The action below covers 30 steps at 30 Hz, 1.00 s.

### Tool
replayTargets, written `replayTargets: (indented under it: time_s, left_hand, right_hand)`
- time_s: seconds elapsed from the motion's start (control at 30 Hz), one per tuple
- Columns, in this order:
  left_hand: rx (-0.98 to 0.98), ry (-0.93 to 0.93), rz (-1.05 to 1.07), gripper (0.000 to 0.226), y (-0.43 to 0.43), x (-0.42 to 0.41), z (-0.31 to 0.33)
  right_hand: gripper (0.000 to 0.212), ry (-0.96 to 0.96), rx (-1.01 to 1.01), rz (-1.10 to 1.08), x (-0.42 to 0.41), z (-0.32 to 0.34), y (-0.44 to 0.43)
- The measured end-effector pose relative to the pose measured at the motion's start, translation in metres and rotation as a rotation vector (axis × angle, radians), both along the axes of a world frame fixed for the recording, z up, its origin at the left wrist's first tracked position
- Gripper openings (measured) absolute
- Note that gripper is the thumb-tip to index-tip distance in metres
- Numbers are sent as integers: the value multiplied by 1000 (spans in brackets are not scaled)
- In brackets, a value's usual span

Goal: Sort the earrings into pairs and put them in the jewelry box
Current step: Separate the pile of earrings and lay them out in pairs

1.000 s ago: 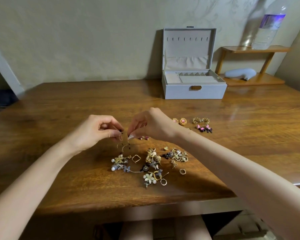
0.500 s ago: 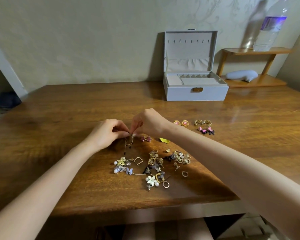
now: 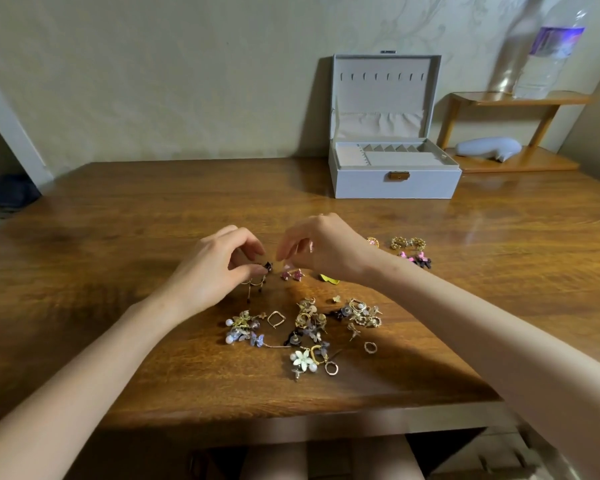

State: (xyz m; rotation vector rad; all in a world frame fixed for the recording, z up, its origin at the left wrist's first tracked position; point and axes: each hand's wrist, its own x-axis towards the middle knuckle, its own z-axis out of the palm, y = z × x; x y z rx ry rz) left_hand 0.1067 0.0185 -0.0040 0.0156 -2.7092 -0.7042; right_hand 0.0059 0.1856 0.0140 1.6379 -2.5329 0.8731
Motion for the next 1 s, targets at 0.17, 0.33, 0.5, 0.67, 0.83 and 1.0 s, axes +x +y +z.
replayTargets:
  time_s: [0.17, 0.33, 0.5, 0.67, 0.83, 1.0]
  left_hand:
    - [-9, -76, -104, 9, 7, 20, 8]
    - [33, -254, -186, 9, -3, 35, 13]
    - [8, -367, -221, 10, -8, 41, 9]
    - [13, -398, -223, 13, -11, 47, 8]
    - [51, -373, -214, 14, -13, 53, 9]
    - [59, -362, -196, 10, -15, 55, 11]
  right_hand:
    - [10, -39, 1, 33, 13, 2, 32]
    - [8, -63, 20, 81, 26, -2, 44]
    - [9, -68, 47, 148, 36, -6, 31]
    - [11, -36, 96, 193, 49, -9, 18]
    - [25, 84, 119, 177, 63, -16, 4]
    - [16, 120, 154, 160, 67, -22, -2]
